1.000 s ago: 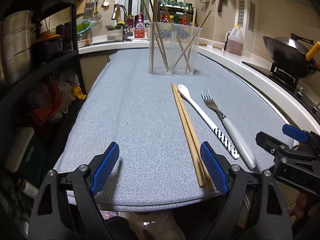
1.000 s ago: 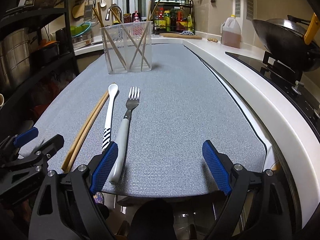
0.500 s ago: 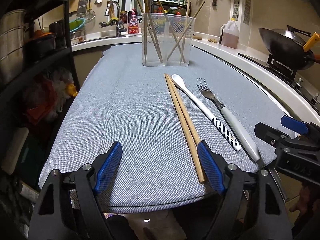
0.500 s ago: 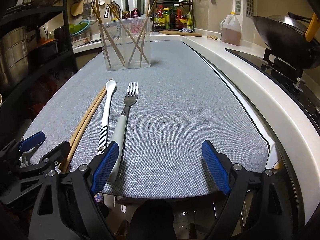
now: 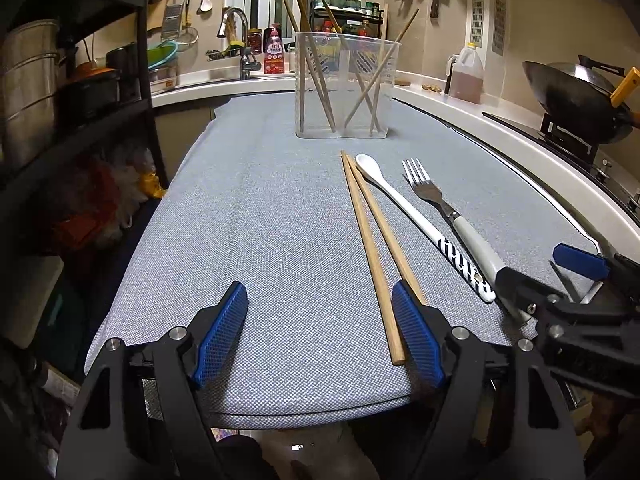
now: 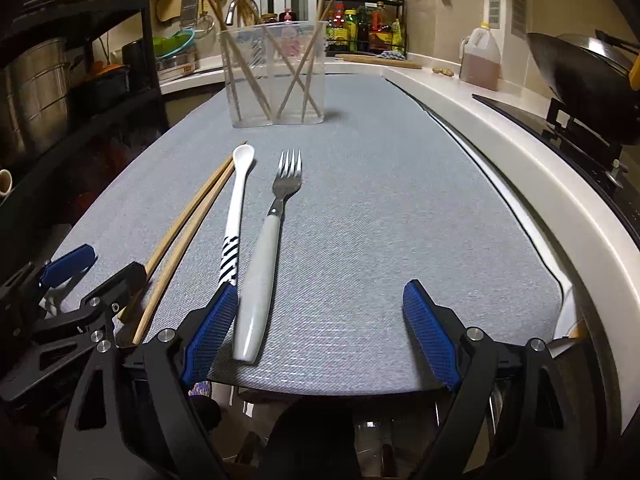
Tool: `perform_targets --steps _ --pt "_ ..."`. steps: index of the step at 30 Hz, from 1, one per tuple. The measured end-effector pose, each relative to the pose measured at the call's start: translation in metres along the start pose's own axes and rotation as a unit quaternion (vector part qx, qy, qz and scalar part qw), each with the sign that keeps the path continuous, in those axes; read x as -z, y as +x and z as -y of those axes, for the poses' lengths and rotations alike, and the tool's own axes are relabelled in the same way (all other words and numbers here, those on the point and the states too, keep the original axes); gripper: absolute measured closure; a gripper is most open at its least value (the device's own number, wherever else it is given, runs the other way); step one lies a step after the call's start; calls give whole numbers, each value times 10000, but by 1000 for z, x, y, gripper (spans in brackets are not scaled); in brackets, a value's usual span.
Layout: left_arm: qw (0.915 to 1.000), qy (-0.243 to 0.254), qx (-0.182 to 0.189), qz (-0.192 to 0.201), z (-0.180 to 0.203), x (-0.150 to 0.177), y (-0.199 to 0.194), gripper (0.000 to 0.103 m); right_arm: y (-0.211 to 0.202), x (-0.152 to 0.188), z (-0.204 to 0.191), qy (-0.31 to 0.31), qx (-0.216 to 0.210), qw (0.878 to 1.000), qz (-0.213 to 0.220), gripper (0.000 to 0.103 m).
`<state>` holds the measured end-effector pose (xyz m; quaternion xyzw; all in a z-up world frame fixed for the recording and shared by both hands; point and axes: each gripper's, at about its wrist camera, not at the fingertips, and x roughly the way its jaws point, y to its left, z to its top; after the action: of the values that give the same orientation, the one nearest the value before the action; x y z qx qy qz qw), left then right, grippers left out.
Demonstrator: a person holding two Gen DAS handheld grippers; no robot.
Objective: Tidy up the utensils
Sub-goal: 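Grasp the white-handled fork with the right tool while the left tool grasps a chopstick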
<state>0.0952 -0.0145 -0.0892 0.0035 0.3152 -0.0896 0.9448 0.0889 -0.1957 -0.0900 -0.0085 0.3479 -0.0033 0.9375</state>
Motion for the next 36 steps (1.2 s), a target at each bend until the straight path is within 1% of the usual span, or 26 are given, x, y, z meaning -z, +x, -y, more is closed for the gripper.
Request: perform_targets --steps 3,5,8,11,13,15,17,18,19,20,21,23,24,25,30,36 --pt "9998 163 -142 19 3 2 2 30 5 2 -1 -117 187 9998 24 21" --pt "9999 87 -94 18 0 1 2 31 6 2 7 27 170 9998 44 21" --pt "9999 112 -67 51 1 0 3 31 9 1 13 128 155 9998 88 21" --pt "9997 159 -23 156 5 2 3 31 10 5 14 163 97 9994 276 21" --pt "9995 169 21 257 8 5 2 34 9 10 13 139 63 9987 479 22" --pt "9991 202 85 371 11 8 0 42 8 17 13 126 37 9973 717 23" --pt "9984 262 200 450 14 11 -2 62 6 23 12 110 3 9957 925 30" --pt "9981 303 265 476 15 11 -2 68 5 25 11 80 -33 9950 998 40" --pt "9974 375 335 513 17 12 -2 81 3 27 8 36 -109 9942 1071 59" --pt "9972 414 353 511 18 12 -2 88 2 28 5 -14 -195 9936 1113 70" --pt "9975 395 386 438 18 10 -2 95 2 28 4 -60 -227 9934 1120 83" --pt "9983 250 484 228 14 4 -1 96 2 21 2 -51 -292 9949 961 85" --pt "9982 192 532 184 11 1 -3 96 2 17 5 27 -365 9958 836 85" --pt "9981 184 527 243 10 -2 -7 97 2 13 7 67 -399 9962 773 85" --pt "9970 109 583 492 4 -17 -25 97 -13 -1 17 165 -346 9952 901 85" --pt "9964 73 606 593 1 -35 -33 97 -27 -16 25 250 -317 9935 1062 85"
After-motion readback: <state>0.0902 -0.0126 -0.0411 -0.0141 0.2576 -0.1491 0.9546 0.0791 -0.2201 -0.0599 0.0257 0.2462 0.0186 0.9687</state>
